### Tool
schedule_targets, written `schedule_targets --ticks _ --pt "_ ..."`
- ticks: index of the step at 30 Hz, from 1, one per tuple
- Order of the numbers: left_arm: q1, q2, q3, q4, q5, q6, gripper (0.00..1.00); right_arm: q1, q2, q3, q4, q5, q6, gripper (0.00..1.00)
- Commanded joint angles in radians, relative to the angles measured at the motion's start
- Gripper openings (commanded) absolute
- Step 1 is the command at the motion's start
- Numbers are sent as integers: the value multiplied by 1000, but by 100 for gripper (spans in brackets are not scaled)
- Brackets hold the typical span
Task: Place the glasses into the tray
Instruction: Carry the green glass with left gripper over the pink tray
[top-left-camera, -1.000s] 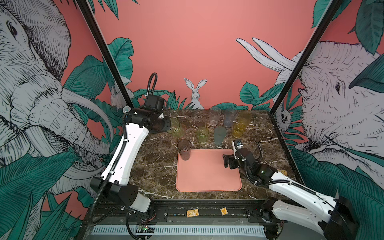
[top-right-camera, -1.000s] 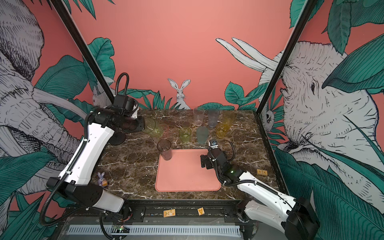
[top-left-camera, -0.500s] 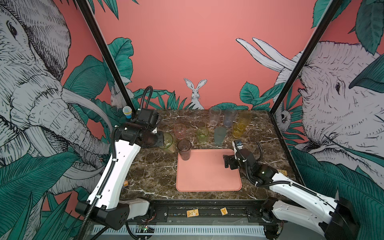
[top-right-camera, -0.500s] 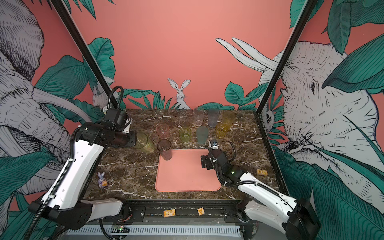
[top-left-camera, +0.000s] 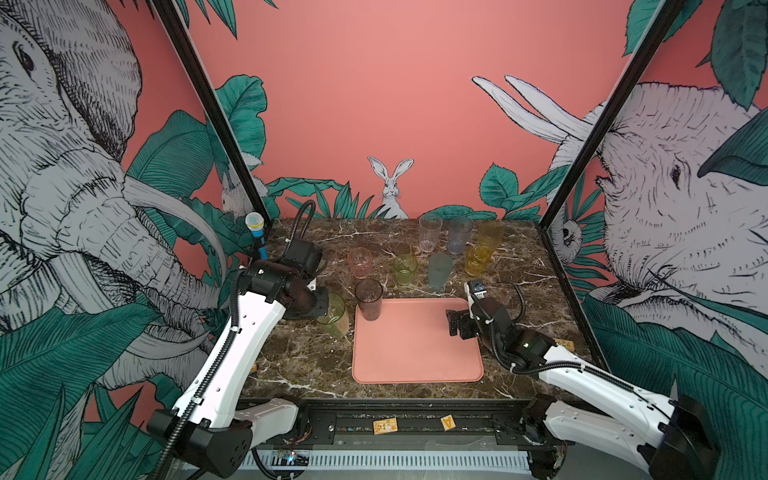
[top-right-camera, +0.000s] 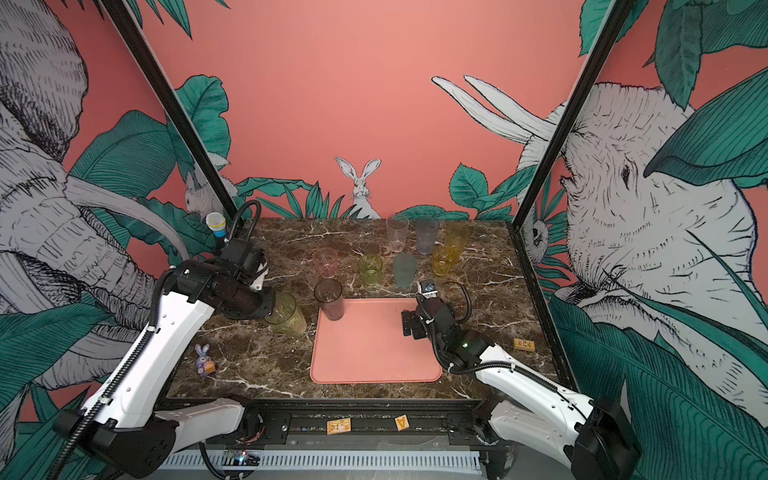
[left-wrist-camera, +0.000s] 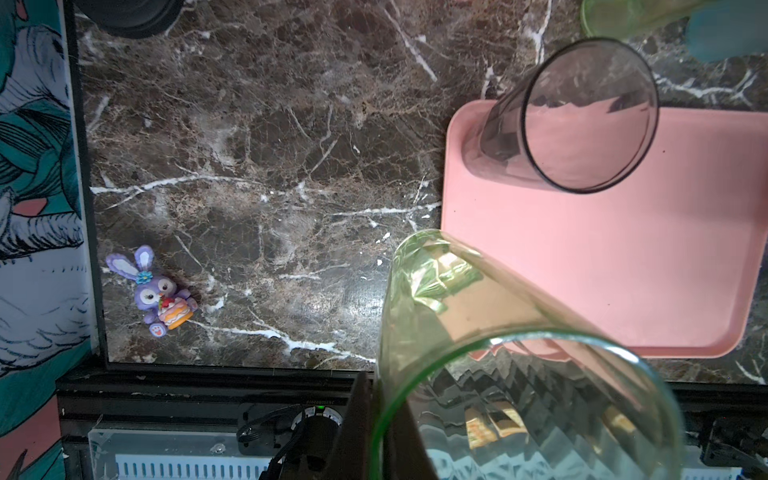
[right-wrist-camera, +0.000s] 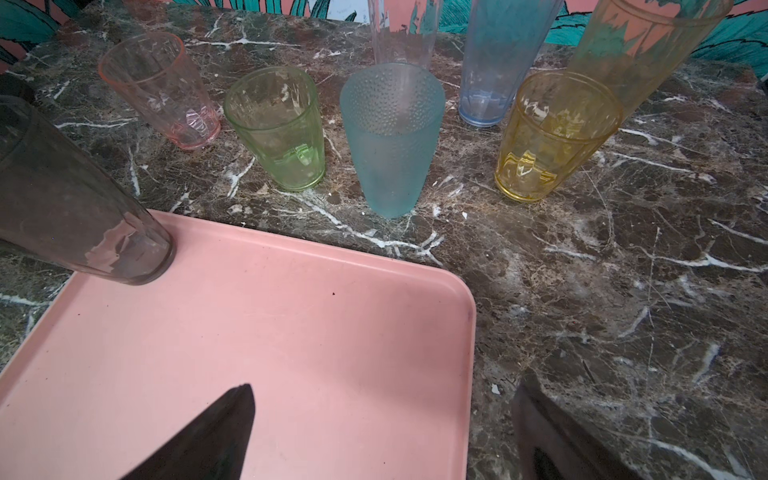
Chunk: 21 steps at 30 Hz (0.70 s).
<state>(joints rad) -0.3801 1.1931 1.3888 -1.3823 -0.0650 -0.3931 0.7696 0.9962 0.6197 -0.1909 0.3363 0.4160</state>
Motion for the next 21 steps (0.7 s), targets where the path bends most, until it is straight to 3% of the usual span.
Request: schedule_targets --ticks 1,9,21 --pt "-54 -10 -28 21 -13 -53 0 -2 -12 -10 31 8 9 99" --pt "-180 45 -82 102 -37 -174 0 -2 -15 -12 33 8 10 99" --pt "-220 71 -135 166 -86 -248 0 -3 -14 -12 33 6 9 99"
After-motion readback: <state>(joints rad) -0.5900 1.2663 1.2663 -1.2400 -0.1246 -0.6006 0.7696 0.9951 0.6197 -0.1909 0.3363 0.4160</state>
